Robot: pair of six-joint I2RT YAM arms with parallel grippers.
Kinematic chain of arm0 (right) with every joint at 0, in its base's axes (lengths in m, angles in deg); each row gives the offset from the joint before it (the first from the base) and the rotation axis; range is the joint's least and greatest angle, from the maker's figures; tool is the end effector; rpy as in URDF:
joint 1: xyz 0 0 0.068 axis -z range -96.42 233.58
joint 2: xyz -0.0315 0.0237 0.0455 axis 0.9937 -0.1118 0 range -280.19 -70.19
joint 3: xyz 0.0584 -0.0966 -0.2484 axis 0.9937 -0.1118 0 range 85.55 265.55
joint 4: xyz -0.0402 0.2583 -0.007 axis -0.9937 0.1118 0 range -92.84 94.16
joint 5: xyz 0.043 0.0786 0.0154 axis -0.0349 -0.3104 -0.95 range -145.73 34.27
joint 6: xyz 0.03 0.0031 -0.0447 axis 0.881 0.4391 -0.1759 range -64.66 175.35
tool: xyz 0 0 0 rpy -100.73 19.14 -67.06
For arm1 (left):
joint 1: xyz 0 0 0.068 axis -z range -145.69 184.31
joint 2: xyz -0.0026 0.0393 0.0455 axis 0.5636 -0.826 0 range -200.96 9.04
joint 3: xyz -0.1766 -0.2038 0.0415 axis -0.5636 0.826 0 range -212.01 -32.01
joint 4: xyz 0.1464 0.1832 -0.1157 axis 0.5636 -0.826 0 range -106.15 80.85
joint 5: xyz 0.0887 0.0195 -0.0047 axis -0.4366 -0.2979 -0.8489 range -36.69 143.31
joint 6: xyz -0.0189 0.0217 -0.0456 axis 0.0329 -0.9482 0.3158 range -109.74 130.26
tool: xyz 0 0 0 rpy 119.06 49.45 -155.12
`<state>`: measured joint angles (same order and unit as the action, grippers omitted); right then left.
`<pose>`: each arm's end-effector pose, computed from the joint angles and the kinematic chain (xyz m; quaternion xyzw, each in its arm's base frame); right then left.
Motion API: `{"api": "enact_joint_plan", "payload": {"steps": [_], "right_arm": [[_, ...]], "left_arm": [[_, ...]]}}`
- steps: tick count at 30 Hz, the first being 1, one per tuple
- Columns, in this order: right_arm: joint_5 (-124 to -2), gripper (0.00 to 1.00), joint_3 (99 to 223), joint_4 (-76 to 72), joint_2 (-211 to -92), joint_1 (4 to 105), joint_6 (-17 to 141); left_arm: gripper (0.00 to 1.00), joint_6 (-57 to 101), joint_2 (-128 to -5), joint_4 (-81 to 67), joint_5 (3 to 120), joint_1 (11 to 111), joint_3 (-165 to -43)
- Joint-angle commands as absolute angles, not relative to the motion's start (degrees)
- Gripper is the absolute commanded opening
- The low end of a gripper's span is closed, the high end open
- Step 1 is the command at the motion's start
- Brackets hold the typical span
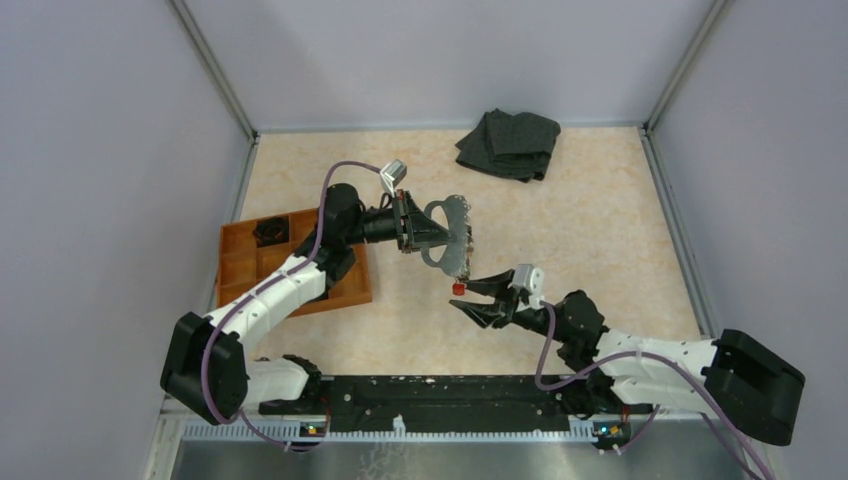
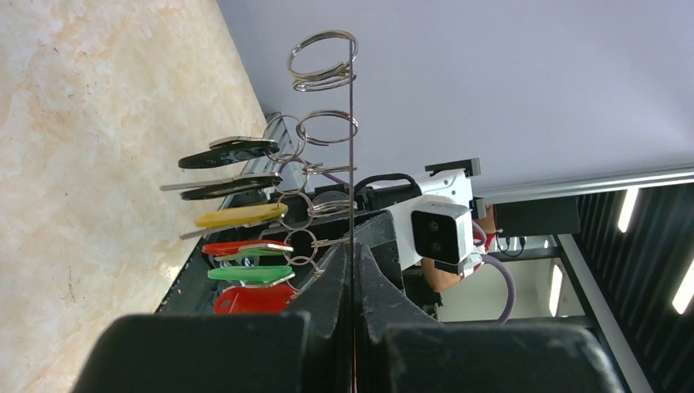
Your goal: Remove the keys from the keyring
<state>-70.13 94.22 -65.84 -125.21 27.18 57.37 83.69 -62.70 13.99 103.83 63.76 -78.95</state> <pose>0.0951 0.1591 0.2251 -0.3601 0.4812 0.4537 0.6580 0.2317 -0.1623 0.3131 0.0328 0.7129 -0.6835 0.1534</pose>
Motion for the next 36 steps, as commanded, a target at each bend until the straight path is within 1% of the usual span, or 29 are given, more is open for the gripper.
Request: {"api": "enact_joint_plan", "payload": {"steps": [1, 13, 20, 25, 31, 35, 36], "right_arm": [[-70.8, 0.39, 96.4, -71.8, -127.1, 26.3, 58.8], [-70.2, 0.34, 95.9, -77.7, -130.8, 25.9, 61.2], [-69.8, 0.3, 96.0, -78.7, -132.1, 25.8, 61.6], [-69.7, 0.23, 96.2, -78.6, -132.5, 25.8, 62.3], [-69.4, 0.1, 96.2, -78.0, -132.4, 25.8, 65.0], [-68.9, 0.0, 97.4, -70.4, -129.5, 25.8, 66.8], [-68.8, 0.0, 98.5, -66.8, -128.3, 25.8, 67.2]], "left_arm": [[0.0, 85.9, -61.6, 17.7, 104.4, 64.2, -81.7], [0.0, 86.0, -61.7, 17.6, 103.8, 64.6, -81.7], [0.0, 86.0, -61.7, 17.4, 103.6, 64.8, -81.7], [0.0, 85.9, -61.6, 17.3, 103.4, 64.9, -81.6], [0.0, 85.8, -61.5, 17.2, 103.3, 64.9, -81.3], [0.0, 84.6, -61.3, 17.3, 103.3, 64.9, -80.8], [0.0, 84.1, -61.2, 17.1, 103.3, 64.8, -80.7]]}}
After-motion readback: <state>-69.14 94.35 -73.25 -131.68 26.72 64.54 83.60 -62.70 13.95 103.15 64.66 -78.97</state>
